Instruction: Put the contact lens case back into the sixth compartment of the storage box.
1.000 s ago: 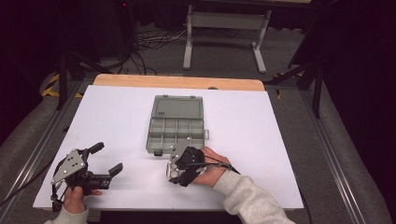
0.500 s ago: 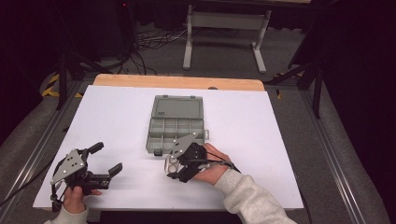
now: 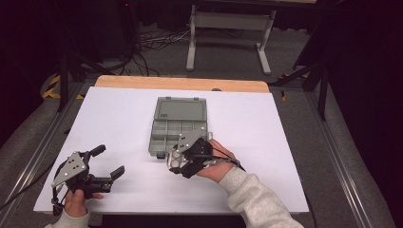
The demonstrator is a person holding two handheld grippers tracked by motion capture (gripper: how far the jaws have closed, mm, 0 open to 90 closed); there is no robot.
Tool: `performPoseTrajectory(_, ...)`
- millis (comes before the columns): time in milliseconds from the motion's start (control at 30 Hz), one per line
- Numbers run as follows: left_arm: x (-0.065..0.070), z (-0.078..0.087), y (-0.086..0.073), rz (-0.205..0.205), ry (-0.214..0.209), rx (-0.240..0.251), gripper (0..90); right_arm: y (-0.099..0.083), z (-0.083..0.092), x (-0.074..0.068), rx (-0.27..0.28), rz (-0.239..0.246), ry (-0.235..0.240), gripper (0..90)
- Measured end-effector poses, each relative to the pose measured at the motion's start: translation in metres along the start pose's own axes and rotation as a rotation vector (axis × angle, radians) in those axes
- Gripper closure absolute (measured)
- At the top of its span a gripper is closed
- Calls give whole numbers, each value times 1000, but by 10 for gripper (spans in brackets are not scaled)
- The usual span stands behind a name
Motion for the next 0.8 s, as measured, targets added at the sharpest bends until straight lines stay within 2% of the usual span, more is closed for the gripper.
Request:
performPoseTrajectory(400, 0, 0, 0, -1, -2, 2, 5, 4, 2, 14, 38, -29, -9, 263)
performPoseTrajectory(500, 0, 0, 0, -1, -2, 3, 4, 9, 0, 17, 30, -11, -18, 262)
performPoseTrajectory(800, -1, 0, 0, 1, -2, 2, 4, 15, -3, 28, 19, 1, -27, 263)
Point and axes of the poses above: each handheld gripper's, and its own axes: z roughly backward along the jaws, y roughly out of its top, x roughly to its right, the point moved 4 cm from there along -z, roughly forward along the jaws, and after that the axes turned 15 degrees about x, right-handed, at the moved point
